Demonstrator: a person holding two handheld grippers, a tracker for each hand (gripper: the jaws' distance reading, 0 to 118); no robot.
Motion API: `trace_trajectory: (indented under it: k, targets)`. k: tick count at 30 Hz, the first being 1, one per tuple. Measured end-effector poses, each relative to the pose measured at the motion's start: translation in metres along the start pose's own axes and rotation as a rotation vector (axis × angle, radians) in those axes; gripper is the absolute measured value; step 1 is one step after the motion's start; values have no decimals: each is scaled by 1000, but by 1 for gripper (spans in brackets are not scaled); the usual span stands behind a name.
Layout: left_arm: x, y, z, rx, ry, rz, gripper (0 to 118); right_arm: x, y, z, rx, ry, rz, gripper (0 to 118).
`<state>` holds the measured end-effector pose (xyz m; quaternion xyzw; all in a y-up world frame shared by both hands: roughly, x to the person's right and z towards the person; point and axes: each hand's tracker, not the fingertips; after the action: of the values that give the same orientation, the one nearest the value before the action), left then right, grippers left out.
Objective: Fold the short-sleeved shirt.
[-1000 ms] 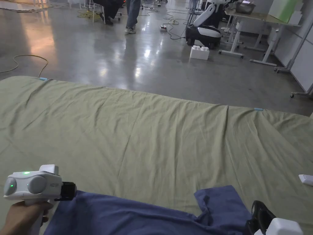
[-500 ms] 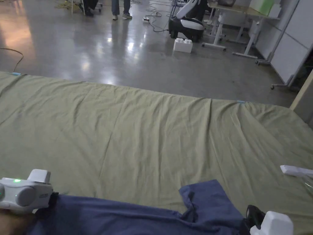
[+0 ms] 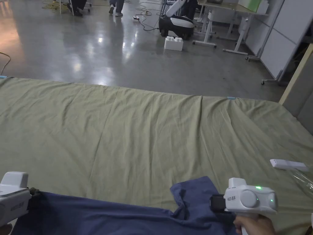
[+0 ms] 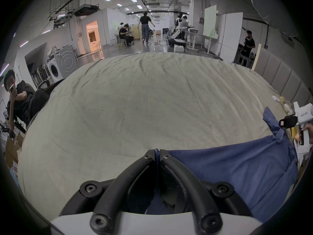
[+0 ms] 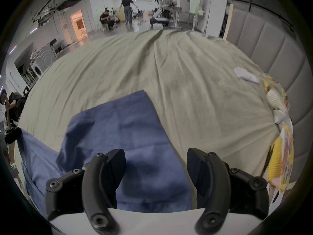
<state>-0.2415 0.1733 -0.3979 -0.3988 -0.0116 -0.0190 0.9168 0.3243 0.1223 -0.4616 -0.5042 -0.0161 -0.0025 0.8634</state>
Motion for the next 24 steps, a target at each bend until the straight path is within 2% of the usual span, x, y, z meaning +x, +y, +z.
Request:
trace_trajectory:
  k: [2,5,7,8,11,16,24]
  targets:
    - [0,0,1,2,1,0,4,-4,2,-13,-49,1,30,49]
    - [-1,-2,-1,-1,4,6,4,-15,1,-13,-24,-35,97,36]
    - [-1,-3,-1,1,5,6,4,-21,0,-10,-11,-20,92,23]
    - [1,-5,1,4,7,4,4,-21,0,-11,-4,-5,91,3]
    - [1,-6,3,8,5,8,4,-21,-2,-11,8,-15,101,3]
    - [-1,-8,17,36,-8,36,4,-10,-10,28,147,17,-3,2]
    - [-14,-17,66,119,-38,82,4,2,-33,110,237,30,-5,2]
